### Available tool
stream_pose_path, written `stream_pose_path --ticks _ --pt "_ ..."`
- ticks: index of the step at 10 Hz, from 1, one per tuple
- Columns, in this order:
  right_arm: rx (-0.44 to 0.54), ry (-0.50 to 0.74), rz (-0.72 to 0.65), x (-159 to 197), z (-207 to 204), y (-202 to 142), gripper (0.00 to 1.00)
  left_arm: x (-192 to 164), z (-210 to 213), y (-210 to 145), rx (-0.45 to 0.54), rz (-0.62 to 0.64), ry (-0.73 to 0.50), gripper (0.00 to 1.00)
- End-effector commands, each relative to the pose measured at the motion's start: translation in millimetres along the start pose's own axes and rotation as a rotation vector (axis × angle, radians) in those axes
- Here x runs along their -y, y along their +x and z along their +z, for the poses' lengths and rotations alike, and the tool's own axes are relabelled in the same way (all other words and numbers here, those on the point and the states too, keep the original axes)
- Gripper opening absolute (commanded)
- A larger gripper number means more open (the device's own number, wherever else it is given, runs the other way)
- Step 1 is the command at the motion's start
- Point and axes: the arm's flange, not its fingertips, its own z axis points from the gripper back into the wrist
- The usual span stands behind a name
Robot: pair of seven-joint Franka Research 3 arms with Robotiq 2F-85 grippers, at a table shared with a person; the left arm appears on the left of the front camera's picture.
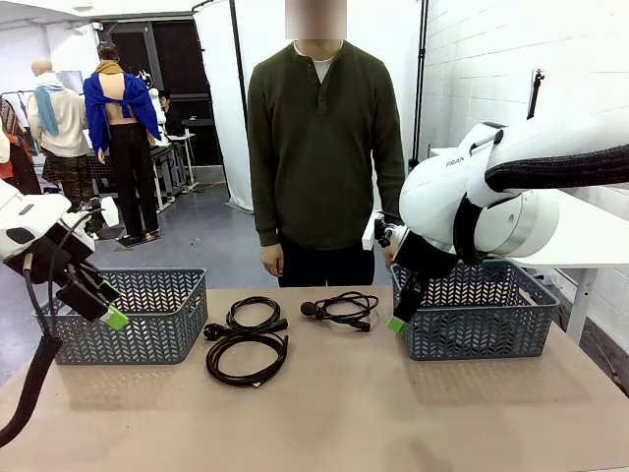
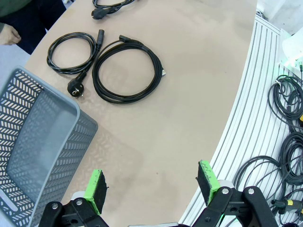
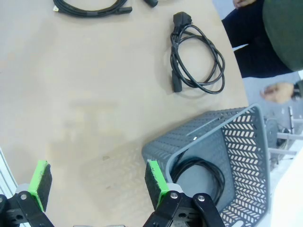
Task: Organize the cables according to human instructions.
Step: Pick up a bundle of cables and place it in the basket indicated by the human.
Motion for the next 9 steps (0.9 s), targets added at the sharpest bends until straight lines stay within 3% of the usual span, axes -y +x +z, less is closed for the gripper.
stream_pose_path --ticks 1,9 --pt "-0.002 -0.005 -0.004 1.5 0.5 -0.5 1.00 -1.1 0.4 -0.9 0.012 0.000 -0.019 1.00" --pt "-0.002 -0.005 -0.004 1.5 0.5 -0.5 1.00 -1.1 0.4 -0.9 0.012 0.000 -0.019 1.00"
